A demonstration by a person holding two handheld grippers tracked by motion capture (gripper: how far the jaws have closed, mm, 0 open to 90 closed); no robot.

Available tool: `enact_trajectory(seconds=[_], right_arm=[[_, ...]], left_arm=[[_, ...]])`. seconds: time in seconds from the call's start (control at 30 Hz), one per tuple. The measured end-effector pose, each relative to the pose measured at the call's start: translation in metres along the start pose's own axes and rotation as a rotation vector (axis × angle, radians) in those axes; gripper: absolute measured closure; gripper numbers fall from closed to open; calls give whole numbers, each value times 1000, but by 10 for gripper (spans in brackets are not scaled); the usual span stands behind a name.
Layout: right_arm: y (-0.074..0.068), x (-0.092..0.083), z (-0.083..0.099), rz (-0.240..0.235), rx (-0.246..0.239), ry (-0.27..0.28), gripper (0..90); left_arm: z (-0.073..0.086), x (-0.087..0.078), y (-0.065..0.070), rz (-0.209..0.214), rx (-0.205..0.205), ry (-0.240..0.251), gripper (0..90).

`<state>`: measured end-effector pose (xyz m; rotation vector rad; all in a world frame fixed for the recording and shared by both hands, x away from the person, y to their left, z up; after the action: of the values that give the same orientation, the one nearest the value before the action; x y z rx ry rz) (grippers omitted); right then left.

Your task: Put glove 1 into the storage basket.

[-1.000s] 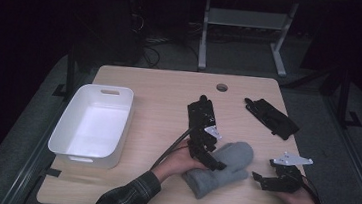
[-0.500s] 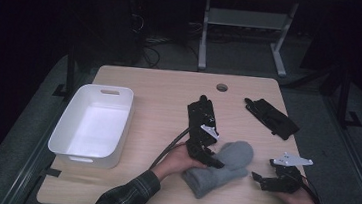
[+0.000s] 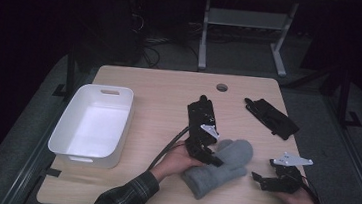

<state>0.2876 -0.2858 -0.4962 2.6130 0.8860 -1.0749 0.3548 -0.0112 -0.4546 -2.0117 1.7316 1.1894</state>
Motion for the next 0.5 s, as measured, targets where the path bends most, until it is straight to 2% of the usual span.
enact_trajectory(seconds=[0.17, 0.37, 0.5], right_arm=[[0, 0, 0, 0, -2, 0, 139], [0, 0, 0, 0, -4, 0, 137], [0, 0, 0, 0, -3, 0, 137]], left_arm=[[-3, -12, 2, -2, -1, 28, 753], [-7, -38, 4, -36, 18, 57, 752], [-7, -52, 4, -53, 15, 69, 752]])
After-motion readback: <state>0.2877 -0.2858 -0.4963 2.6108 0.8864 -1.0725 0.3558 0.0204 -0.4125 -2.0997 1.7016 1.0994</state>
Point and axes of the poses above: each handheld gripper's, and its own axes: x roughly forward along the jaws, z roughly out of its underside, y roughly to its right, the point moved 2 cm from there along x, roughly forward along the jaws, and after that the axes turned 2 degrees about -z, right-handed, at the moved point
